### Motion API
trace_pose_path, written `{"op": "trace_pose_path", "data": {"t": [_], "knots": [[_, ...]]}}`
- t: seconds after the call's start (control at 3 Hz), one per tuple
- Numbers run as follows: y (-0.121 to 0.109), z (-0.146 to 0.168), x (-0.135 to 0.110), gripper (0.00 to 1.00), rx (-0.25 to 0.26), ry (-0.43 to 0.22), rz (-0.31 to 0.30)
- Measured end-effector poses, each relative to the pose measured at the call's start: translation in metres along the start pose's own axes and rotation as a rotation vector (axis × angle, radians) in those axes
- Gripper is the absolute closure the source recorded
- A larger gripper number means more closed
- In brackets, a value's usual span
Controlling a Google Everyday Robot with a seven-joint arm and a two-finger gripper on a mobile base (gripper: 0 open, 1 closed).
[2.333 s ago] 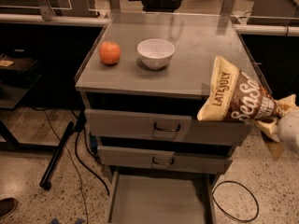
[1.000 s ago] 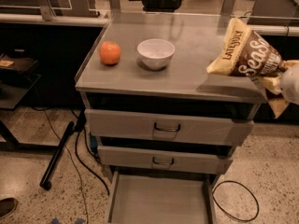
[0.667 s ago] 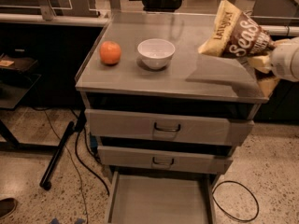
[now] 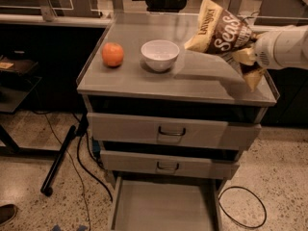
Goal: Pick brown chip bag from bottom drawer and place on counter
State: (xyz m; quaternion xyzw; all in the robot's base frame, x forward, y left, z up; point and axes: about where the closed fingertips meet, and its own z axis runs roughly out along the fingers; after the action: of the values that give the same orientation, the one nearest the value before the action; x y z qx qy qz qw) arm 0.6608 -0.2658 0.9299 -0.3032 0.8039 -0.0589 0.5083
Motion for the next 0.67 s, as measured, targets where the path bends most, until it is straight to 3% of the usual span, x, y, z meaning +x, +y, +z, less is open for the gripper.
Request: {"op": "trace_pose_path", "data": {"t": [0.67], "knots": [[0.023, 0.044, 0.023, 1.0, -0.081, 0.086, -0.009]]}}
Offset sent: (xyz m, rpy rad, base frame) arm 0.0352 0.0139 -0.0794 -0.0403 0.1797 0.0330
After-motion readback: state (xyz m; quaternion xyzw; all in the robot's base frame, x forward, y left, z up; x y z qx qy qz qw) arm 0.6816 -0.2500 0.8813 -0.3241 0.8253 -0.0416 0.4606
